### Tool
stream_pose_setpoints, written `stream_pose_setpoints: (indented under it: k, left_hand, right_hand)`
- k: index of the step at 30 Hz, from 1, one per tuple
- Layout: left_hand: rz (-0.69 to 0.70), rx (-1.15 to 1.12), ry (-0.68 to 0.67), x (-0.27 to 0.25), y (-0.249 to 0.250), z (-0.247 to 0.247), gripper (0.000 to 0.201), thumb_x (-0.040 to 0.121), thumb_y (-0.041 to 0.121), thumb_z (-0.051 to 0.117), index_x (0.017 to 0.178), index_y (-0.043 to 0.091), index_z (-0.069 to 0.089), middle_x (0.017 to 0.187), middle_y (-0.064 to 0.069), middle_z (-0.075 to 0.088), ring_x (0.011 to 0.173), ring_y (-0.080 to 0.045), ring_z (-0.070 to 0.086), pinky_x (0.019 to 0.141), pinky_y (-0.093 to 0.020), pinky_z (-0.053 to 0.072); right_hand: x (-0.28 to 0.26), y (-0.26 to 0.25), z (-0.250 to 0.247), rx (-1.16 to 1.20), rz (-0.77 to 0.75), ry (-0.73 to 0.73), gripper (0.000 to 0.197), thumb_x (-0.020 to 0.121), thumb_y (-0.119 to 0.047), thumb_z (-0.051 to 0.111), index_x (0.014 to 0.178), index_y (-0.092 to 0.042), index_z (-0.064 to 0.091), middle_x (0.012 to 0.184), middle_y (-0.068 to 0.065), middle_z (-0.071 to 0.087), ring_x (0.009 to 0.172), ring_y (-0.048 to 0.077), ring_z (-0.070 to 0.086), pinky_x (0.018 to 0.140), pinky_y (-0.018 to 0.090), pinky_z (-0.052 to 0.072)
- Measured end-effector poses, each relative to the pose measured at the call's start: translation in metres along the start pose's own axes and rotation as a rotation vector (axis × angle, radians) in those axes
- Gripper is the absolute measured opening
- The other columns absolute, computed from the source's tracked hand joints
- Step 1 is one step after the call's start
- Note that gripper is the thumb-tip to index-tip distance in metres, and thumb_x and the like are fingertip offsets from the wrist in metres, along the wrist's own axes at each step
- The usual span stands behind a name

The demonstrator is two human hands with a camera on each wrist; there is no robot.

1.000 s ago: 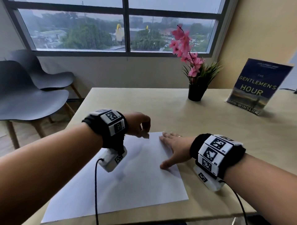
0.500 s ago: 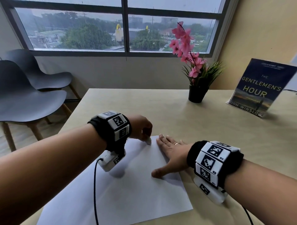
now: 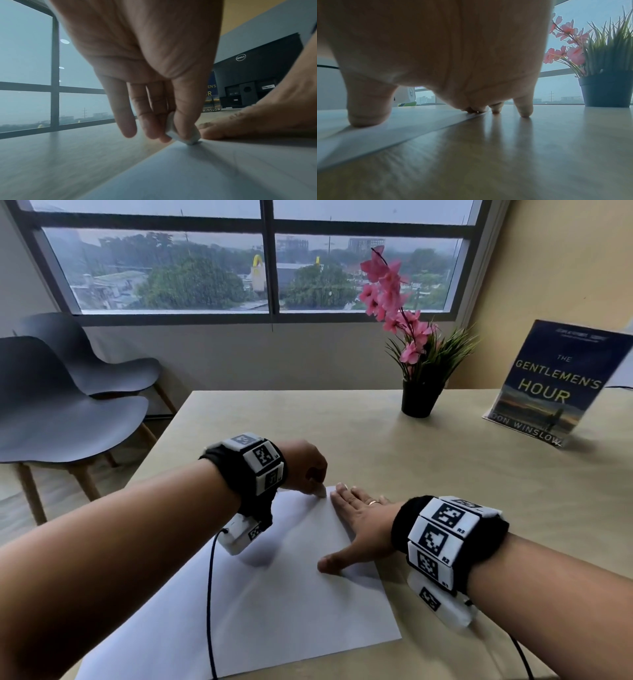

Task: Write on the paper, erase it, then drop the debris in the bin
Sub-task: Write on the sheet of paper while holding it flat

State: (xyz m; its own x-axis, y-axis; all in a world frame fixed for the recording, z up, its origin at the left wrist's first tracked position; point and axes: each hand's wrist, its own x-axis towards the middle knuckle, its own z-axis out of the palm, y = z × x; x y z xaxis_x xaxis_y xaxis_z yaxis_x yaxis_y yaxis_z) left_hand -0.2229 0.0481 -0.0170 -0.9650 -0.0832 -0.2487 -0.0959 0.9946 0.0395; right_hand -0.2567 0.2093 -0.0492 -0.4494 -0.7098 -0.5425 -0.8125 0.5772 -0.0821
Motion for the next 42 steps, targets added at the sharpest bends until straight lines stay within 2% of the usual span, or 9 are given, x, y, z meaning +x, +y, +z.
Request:
stream_pose_setpoints:
  k: [5,8,11,17,22,26,31,37,42]
  left_hand:
    - [0.035,0.047,-0.038,-0.003,0.002,0.005,0.029,0.088,0.041,0.061,0.109,0.021,0.067,0.107,0.003,0.068,0.098,-0.018,0.062,0.072,-0.021,0.039]
    - [0.021,0.069,-0.05,-0.007,-0.004,0.004,0.031,0.088,0.043,0.06,0.109,0.021,0.068,0.106,0.004,0.069,0.097,-0.018,0.063,0.076,-0.023,0.045]
    - [-0.017,0.056,0.002,-0.002,-0.013,0.003,0.029,0.086,0.042,0.062,0.104,0.02,0.07,0.103,-0.001,0.07,0.096,-0.024,0.064,0.084,-0.033,0.053]
    - [0.057,0.118,-0.067,-0.012,-0.008,0.01,0.031,0.09,0.042,0.057,0.111,0.023,0.068,0.107,0.004,0.067,0.099,-0.02,0.061,0.083,-0.028,0.049]
    - [-0.013,0.099,-0.015,-0.012,-0.016,0.011,0.031,0.089,0.043,0.056,0.107,0.021,0.069,0.105,0.0,0.069,0.099,-0.025,0.063,0.086,-0.036,0.053]
    - [0.019,0.143,-0.067,-0.02,-0.006,0.015,0.029,0.092,0.04,0.052,0.109,0.022,0.068,0.109,0.002,0.066,0.101,-0.023,0.061,0.08,-0.029,0.049]
    - [-0.05,0.128,-0.038,-0.022,-0.016,0.013,0.034,0.092,0.045,0.052,0.108,0.02,0.068,0.109,-0.001,0.067,0.102,-0.026,0.061,0.085,-0.034,0.052]
    - [-0.005,0.126,-0.084,-0.029,-0.01,0.023,0.032,0.092,0.042,0.051,0.107,0.02,0.068,0.108,-0.001,0.066,0.101,-0.026,0.061,0.087,-0.036,0.052]
    - [-0.07,0.153,-0.021,-0.028,-0.02,0.017,0.033,0.093,0.043,0.05,0.103,0.017,0.068,0.108,-0.004,0.067,0.1,-0.028,0.061,0.085,-0.035,0.052]
  right_hand:
    - [-0.001,0.0,0.0,0.001,0.001,0.006,0.119,0.073,-0.078,0.052,0.151,-0.02,-0.018,0.159,-0.005,-0.025,0.148,0.015,-0.018,0.12,0.043,-0.004]
    - [-0.002,-0.001,0.0,0.007,0.001,0.016,0.12,0.073,-0.077,0.053,0.152,-0.02,-0.017,0.159,-0.004,-0.024,0.148,0.014,-0.017,0.121,0.042,-0.004]
    - [-0.003,-0.001,-0.001,0.015,0.002,0.017,0.119,0.075,-0.076,0.053,0.152,-0.019,-0.017,0.159,-0.004,-0.024,0.148,0.015,-0.017,0.121,0.042,-0.005]
    - [-0.002,-0.001,-0.001,0.017,0.007,0.016,0.12,0.074,-0.076,0.053,0.152,-0.019,-0.017,0.159,-0.004,-0.024,0.148,0.014,-0.017,0.12,0.042,-0.005]
    - [-0.003,-0.002,-0.002,0.018,0.021,0.021,0.119,0.074,-0.078,0.052,0.152,-0.02,-0.015,0.159,-0.005,-0.023,0.148,0.014,-0.015,0.121,0.041,-0.003]
    - [-0.002,-0.003,-0.002,0.01,0.029,0.022,0.12,0.073,-0.079,0.051,0.152,-0.02,-0.015,0.159,-0.005,-0.022,0.148,0.015,-0.015,0.121,0.041,-0.002]
    - [-0.003,-0.007,-0.001,0.016,0.045,0.055,0.119,0.074,-0.079,0.05,0.152,-0.017,-0.014,0.161,-0.002,-0.019,0.149,0.016,-0.013,0.12,0.037,-0.003]
    - [-0.004,-0.008,-0.001,0.017,0.051,0.065,0.118,0.074,-0.079,0.049,0.153,-0.016,-0.013,0.161,-0.001,-0.018,0.149,0.016,-0.012,0.12,0.036,-0.002]
    - [-0.004,-0.01,0.0,0.028,0.057,0.072,0.117,0.075,-0.078,0.049,0.153,-0.017,-0.013,0.161,-0.002,-0.018,0.149,0.015,-0.013,0.119,0.036,-0.003]
